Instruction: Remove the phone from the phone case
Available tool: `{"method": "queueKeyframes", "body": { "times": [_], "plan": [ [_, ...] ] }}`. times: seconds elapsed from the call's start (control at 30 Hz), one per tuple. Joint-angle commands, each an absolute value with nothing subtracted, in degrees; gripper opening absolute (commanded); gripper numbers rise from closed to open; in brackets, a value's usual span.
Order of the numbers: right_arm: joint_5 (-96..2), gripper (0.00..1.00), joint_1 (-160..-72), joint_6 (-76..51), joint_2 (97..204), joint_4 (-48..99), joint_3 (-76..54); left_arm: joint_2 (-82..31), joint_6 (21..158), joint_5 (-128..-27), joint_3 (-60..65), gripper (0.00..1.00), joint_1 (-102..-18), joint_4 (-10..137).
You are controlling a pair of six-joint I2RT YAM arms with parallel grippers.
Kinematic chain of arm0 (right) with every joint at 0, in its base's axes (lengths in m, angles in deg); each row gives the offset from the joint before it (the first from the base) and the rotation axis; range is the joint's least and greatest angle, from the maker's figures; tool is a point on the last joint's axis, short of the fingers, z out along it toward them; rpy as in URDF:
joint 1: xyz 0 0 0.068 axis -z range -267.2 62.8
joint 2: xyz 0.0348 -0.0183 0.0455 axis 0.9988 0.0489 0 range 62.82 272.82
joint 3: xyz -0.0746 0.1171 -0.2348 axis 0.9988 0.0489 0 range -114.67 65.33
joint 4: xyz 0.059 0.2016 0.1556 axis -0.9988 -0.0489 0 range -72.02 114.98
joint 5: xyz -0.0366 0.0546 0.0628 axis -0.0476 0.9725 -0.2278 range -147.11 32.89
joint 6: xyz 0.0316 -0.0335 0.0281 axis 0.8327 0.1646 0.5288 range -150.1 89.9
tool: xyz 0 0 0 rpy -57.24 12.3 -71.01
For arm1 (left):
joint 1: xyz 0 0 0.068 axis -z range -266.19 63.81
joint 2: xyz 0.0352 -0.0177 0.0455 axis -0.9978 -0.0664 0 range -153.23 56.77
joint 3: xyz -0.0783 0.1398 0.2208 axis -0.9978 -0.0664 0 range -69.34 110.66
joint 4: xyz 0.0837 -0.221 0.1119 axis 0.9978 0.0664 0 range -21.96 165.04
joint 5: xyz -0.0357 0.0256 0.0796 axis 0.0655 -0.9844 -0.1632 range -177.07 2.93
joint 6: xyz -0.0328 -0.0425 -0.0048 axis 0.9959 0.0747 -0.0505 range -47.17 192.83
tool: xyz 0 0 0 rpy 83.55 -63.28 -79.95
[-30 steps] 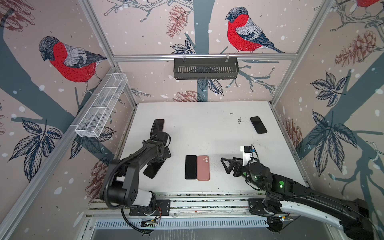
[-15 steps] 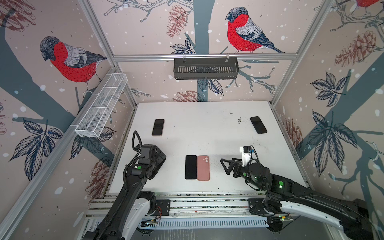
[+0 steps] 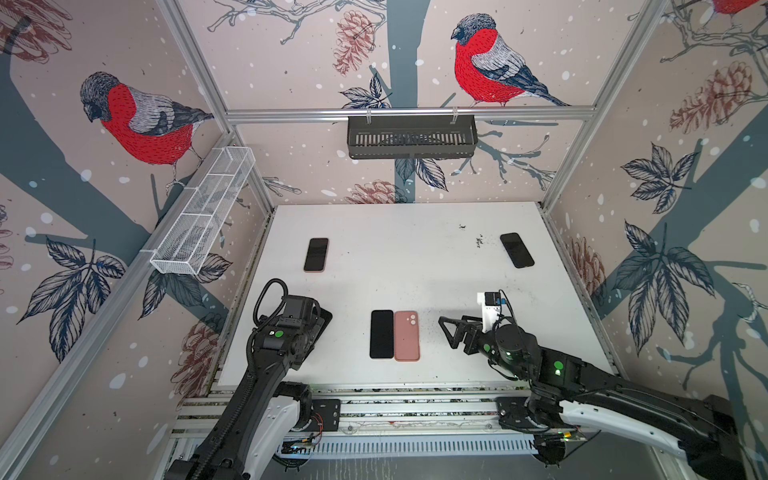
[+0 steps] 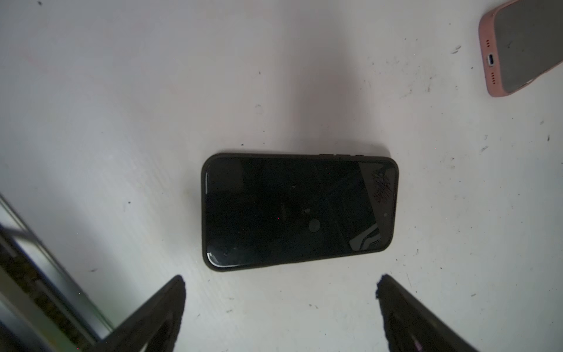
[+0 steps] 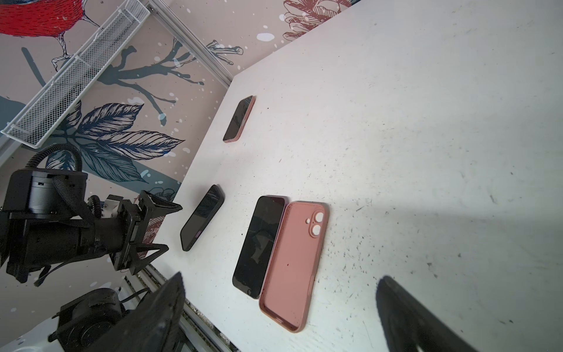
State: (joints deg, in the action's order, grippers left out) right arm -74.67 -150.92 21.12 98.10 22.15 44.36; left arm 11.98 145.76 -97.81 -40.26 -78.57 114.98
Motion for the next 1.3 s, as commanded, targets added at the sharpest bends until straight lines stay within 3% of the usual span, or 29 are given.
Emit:
{"method": "queueKeyframes", "body": {
  "times": [0.0, 0.7, 1.27],
  "plan": [
    [-74.0, 0.99, -151.0, 21.8, 98.4, 24.5, 44.6, 12.6, 148.2, -98.2, -41.5, 0.97, -78.9, 116.7],
    [-73.1, 0.99, -150.6, 22.4, 99.7, 25.7, 45.7, 12.3, 150.4, -100.2, -45.5, 0.97, -79.2, 117.6],
    [-72.1, 0.99, -150.4, 23.1, 102.0, 27.7, 46.7, 18.8, 143.2, -86.2, -55.4, 0.96, -79.2, 100.2]
  ]
}}
